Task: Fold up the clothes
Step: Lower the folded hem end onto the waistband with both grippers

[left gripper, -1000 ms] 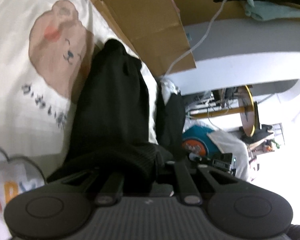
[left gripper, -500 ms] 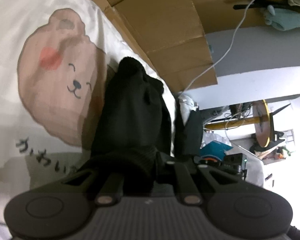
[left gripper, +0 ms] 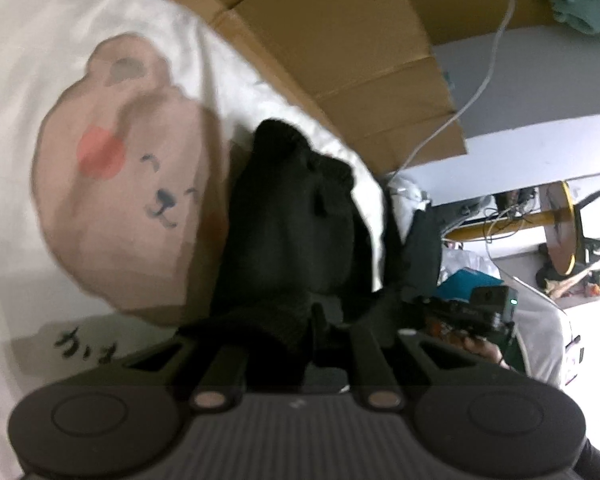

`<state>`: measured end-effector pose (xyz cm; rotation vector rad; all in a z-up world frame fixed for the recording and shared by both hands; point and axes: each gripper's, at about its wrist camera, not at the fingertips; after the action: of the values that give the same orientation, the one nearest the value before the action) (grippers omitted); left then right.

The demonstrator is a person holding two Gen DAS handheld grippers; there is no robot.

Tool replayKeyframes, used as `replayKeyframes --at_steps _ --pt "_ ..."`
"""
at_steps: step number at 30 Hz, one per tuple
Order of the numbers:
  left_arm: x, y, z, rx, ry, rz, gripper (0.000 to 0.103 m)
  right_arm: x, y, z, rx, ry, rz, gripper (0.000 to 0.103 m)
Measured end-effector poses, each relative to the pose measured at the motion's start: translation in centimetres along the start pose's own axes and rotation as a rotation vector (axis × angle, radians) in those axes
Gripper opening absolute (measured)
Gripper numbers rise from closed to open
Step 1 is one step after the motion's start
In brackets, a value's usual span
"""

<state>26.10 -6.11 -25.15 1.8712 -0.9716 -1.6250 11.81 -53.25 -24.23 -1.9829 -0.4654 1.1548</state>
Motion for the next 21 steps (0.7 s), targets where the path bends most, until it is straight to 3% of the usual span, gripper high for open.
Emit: replayKeyframes --at_steps 10,16,21 --pt "-0.2 -1.9 -0.5 -0.079 0.08 0.041 0.01 -0.4 -0.2 -0.8 0.001 0.046 0.067 0.006" --pt "0.5 -1.6 -1.5 -0.074 0.103 -0.001 0.009 -0.2 0.5 -1.0 0.026 0.063 0.11 0.006" --pt "1.4 -2.7 -2.1 -0.138 0.09 0.003 0.013 0.2 1.4 -1.1 0.115 0.085 0.113 0.009"
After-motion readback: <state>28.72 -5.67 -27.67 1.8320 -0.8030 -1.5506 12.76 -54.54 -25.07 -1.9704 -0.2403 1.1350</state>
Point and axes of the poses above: each gripper's, at about its wrist camera, not at the fingertips, and x roughly the way its jaws point, y to its right, z to its underside, and after that the axes turned 8 degrees about -z, right-handed
